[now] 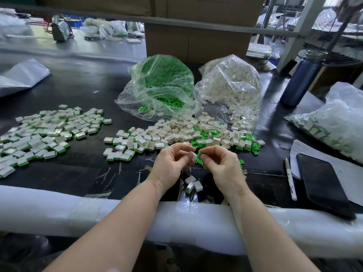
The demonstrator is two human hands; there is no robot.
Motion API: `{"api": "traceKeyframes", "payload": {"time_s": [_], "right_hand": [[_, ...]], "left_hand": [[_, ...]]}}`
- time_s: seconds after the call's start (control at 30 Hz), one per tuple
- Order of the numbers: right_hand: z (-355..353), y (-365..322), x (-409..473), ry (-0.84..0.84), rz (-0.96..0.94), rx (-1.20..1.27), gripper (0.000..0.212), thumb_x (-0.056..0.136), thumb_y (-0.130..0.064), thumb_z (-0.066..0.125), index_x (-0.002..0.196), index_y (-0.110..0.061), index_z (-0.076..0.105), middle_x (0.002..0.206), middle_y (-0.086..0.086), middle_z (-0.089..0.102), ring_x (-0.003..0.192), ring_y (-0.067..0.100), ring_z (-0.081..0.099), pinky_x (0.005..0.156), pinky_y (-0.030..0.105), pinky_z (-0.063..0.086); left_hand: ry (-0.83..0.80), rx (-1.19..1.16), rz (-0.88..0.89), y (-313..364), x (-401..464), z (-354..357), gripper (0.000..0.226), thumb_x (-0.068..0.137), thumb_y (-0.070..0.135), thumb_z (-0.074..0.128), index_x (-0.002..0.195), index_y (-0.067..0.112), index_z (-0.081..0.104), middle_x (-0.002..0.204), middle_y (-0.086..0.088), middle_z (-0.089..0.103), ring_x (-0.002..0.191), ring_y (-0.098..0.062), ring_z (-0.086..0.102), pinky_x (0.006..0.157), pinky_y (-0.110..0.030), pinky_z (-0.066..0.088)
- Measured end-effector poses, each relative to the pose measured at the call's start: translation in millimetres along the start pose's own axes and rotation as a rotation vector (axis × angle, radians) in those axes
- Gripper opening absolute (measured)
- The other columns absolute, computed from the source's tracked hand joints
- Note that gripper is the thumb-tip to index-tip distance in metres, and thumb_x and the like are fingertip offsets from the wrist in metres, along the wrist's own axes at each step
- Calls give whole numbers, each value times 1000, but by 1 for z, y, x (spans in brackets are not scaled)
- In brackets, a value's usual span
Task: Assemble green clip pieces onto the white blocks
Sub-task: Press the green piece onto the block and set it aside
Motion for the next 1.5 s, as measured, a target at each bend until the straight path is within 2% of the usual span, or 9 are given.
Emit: {"api": "traceKeyframes", "payload": {"time_s": [0.23,0.37,0.53,0.73,0.93,1.23,1.4,1.5], "right_hand": [[-1,2,1,22,27,37,21,85,-4,65,80,-24,65,75,-8,66,71,0,61,70,17,52],[-1,-1,-1,16,28,23,19,82,-3,68,78,-22,65,73,-7,66,65,-4,60,63,11,48],[-2,-4,-2,43,7,14,18,80,-1,69,76,-18,66,72,-6,66,65,-4,59,64,9,47],[-2,-4,-2,28,17,-3,17,80,-1,70,76,-17,66,70,-6,65,63,-4,59,63,10,47],[-2,-2,-1,35,33,17,20,80,-1,70,73,-20,66,68,-6,66,64,2,61,65,16,51],[-1,-3,-2,10,21,-12,23,78,0,70,71,-21,66,66,-8,65,61,-1,58,61,12,47],[0,-2,-3,5,45,9,16,78,-1,70,79,-16,64,69,-1,63,62,4,58,59,14,48],[-1,-2,-2,-1,72,39,17,80,0,68,81,-16,63,71,2,62,66,8,58,61,21,51]], "left_hand": [[-15,-50,-34,-1,1,1,8,92,5,53,89,13,56,78,-8,69,65,-10,65,60,-20,54],[-38,-50,-31,-1,1,1,8,92,5,53,89,11,56,75,-5,68,62,-7,63,58,-20,53],[-59,-12,-32,-2,1,0,4,91,8,55,91,11,58,75,-5,68,64,-8,62,60,-20,52],[-65,0,-39,-3,1,0,6,92,8,54,91,12,58,75,-4,68,65,-7,63,60,-20,52],[-83,-22,-58,-2,1,0,7,93,8,52,91,13,58,76,-4,69,65,-7,63,61,-20,52],[-86,-11,-61,-1,0,0,8,93,6,53,91,11,58,75,-5,67,64,-6,63,62,-20,53],[-81,50,-43,0,0,1,11,92,7,54,92,14,63,74,-4,66,63,-4,61,61,-17,51],[-81,37,-50,2,-1,2,15,92,7,55,88,15,66,69,-2,65,62,-8,59,60,-16,50]]}}
Point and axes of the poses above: each hand's wrist, its own x-axis towards the middle knuckle, its own z-axis out of the palm, y = z × x, the point moved 1 cm from there along x, towards the middle knuckle
